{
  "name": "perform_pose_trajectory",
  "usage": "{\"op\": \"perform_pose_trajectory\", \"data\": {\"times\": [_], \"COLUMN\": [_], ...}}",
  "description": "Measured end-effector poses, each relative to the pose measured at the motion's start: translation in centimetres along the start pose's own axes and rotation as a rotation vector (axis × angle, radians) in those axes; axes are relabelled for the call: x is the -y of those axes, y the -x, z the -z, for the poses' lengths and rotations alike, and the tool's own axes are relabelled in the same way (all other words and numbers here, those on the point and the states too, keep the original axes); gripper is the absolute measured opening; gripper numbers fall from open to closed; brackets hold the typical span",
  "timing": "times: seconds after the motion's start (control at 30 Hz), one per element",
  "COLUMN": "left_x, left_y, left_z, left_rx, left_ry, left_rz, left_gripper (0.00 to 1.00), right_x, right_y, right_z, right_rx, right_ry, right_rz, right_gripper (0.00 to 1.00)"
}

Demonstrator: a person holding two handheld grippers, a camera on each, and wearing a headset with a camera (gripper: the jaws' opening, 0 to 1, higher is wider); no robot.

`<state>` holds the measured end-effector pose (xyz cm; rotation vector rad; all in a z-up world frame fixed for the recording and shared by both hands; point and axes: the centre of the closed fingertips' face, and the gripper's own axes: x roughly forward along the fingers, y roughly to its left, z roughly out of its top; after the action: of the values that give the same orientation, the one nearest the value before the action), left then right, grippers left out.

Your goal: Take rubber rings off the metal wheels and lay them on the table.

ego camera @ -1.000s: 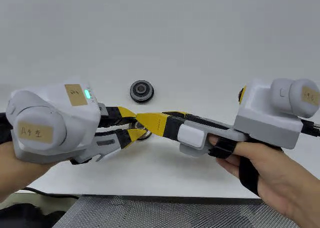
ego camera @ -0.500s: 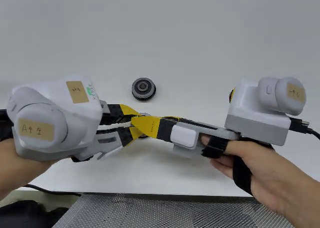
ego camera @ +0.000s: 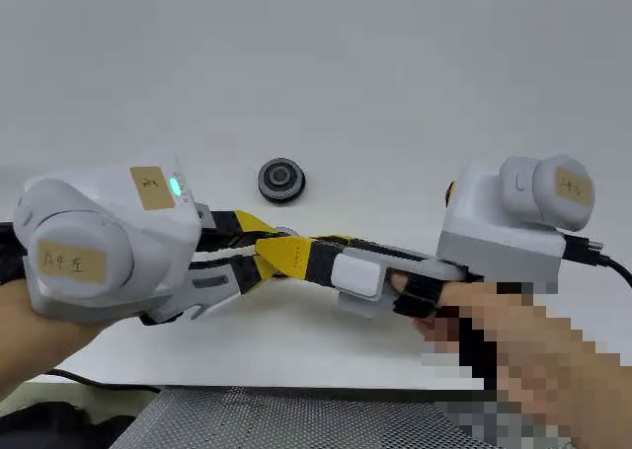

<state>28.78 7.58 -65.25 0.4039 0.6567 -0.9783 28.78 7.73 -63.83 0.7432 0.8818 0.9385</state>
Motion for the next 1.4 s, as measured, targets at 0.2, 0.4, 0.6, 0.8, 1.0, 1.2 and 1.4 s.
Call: {"op": "perform_pose_trajectory", "data": {"times": [0.2,0.4,0.6,0.8,1.0,1.2,1.4], "left_x": [0.0,-0.01,-0.01,0.0,0.02,0.02,0.0], "left_y": [0.0,0.02,0.02,0.01,0.03,0.03,0.05], "left_z": [0.0,0.01,0.02,0.05,0.07,0.08,0.08], "left_rx": [-0.001,-0.004,-0.005,-0.008,-0.009,-0.013,-0.013], "left_ry": [0.001,-0.001,-0.001,-0.002,-0.003,-0.004,-0.003], "left_rz": [0.0,0.001,0.002,0.003,0.004,0.006,0.006], "left_gripper": [0.13,0.13,0.13,0.13,0.13,0.13,0.13], "right_x": [0.08,0.04,0.14,-0.18,-0.06,-0.32,-0.34], "right_y": [-0.04,-0.05,0.01,-0.01,-0.09,-0.09,0.05], "right_z": [0.0,0.03,0.67,0.32,0.4,0.47,0.65], "right_rx": [0.001,-0.001,-0.023,-0.006,-0.011,-0.019,-0.029], "right_ry": [0.004,0.006,0.016,0.018,0.018,0.03,0.015], "right_rz": [0.002,0.004,0.006,-0.006,-0.002,-0.004,-0.008], "right_gripper": [0.48,0.48,0.48,0.48,0.47,0.48,0.48]}}
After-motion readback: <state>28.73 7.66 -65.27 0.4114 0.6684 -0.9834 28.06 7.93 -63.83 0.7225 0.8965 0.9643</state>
